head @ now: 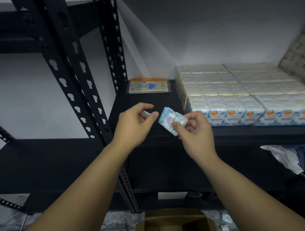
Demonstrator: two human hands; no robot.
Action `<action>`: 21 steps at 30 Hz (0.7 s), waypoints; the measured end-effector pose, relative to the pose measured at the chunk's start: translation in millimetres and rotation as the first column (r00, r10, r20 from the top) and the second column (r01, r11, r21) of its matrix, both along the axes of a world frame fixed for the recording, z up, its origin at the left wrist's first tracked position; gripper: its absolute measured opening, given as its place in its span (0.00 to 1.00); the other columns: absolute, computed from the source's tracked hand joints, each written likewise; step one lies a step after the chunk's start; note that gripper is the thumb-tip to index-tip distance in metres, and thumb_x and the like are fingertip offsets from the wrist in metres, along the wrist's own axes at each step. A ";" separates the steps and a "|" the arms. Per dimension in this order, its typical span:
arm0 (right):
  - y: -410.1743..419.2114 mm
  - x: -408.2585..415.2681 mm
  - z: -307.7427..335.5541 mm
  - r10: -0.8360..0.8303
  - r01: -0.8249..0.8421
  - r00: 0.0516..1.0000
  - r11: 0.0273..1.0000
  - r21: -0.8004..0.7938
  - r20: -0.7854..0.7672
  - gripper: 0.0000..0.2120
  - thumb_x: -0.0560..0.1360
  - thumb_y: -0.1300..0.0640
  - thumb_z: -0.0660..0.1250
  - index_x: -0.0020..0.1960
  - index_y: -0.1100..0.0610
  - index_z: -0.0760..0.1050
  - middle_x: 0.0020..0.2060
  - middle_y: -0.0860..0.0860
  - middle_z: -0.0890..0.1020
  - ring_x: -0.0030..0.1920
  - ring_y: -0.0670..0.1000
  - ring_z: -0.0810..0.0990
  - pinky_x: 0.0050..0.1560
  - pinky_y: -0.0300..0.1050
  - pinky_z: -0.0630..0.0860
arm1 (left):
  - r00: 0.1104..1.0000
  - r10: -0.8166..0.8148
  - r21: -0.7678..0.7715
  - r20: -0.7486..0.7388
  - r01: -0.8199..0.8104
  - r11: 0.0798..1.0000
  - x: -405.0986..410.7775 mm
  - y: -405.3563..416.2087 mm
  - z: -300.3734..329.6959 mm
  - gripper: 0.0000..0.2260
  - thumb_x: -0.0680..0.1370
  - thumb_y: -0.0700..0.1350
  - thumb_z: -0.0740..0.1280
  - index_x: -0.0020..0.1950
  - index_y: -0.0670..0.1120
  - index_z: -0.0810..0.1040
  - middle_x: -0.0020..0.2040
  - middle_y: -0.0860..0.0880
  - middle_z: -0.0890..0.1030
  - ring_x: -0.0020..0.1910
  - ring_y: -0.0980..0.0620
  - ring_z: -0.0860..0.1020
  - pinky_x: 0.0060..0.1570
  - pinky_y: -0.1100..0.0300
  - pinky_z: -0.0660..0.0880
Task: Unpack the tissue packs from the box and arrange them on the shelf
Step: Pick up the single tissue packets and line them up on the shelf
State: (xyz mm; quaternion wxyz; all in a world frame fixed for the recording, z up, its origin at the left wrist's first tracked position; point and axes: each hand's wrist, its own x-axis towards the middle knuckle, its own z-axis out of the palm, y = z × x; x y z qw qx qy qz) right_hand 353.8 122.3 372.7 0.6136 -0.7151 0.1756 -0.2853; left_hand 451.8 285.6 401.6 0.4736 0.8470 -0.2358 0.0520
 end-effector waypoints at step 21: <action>-12.7 6.8 34.0 0.079 -0.060 0.996 0.944 -0.324 0.045 0.17 0.77 0.59 0.75 0.61 0.44 0.76 0.46 0.44 0.84 0.44 0.44 0.84 0.43 0.37 0.80 | 0.937 -0.271 0.082 0.222 0.259 0.962 3.0 -8.0 -7.9 0.11 0.79 0.47 0.74 0.60 0.53 0.81 0.54 0.59 0.81 0.54 0.61 0.80 0.54 0.54 0.81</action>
